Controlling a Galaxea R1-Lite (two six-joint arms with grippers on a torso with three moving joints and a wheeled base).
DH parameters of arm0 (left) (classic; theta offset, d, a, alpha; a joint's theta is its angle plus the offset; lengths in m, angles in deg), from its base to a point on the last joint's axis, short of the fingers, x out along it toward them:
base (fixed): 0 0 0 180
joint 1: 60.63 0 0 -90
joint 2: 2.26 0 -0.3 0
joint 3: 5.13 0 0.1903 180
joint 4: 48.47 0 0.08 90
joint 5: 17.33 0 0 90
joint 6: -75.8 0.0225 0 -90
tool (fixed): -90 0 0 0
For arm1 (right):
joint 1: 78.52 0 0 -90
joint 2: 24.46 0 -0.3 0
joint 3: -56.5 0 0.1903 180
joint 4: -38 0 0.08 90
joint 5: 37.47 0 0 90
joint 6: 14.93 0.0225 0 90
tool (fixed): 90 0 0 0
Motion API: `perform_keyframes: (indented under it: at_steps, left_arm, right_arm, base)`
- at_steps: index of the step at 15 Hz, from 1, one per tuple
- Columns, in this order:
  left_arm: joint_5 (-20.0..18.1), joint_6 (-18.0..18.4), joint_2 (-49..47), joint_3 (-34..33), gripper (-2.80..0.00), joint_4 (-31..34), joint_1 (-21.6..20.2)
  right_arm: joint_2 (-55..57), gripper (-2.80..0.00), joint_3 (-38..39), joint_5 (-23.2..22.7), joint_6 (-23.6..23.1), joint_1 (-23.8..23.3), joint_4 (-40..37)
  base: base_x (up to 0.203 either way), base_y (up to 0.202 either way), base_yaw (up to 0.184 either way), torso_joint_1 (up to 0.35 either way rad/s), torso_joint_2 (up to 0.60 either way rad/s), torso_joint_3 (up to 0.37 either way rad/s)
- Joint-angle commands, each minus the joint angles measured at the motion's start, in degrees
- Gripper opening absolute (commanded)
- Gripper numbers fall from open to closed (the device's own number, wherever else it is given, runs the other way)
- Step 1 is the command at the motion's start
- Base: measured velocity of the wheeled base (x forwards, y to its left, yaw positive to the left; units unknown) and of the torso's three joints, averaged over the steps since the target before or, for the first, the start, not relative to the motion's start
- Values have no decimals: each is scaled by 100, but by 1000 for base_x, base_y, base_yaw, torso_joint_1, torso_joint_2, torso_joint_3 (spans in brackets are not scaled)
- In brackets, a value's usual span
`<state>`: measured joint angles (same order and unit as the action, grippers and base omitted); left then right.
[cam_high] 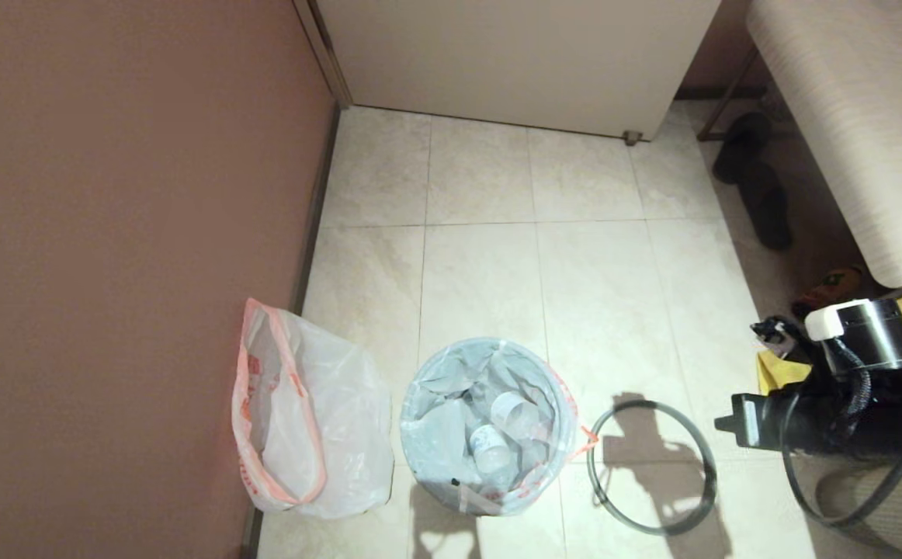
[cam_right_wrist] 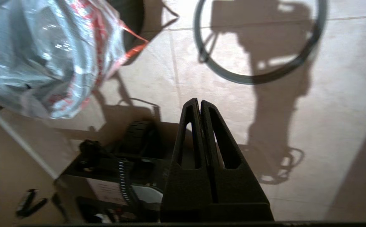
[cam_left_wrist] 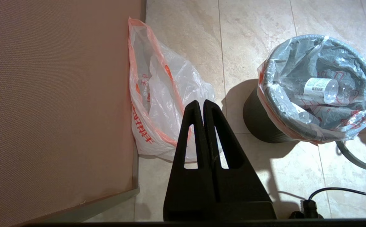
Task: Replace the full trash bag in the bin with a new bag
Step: Place the trash bag on the floor
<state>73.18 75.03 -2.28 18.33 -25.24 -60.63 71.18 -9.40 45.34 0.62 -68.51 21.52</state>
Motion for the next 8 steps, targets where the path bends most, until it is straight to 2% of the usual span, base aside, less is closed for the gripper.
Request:
perform_keyframes:
  at_steps: [1, 8]
  left_arm:
    - [2, -3, 2, -1, -280, -4, 0]
    - [2, -3, 2, -1, -280, -4, 0]
  right_arm:
    - [505, -280, -254, -154, 43, 71, 3]
    - [2453, -280, -1010, -219, -85, 638, 116]
  base:
    - [0, 0, 0, 0, 0, 0]
    - [0, 0, 0, 0, 0, 0]
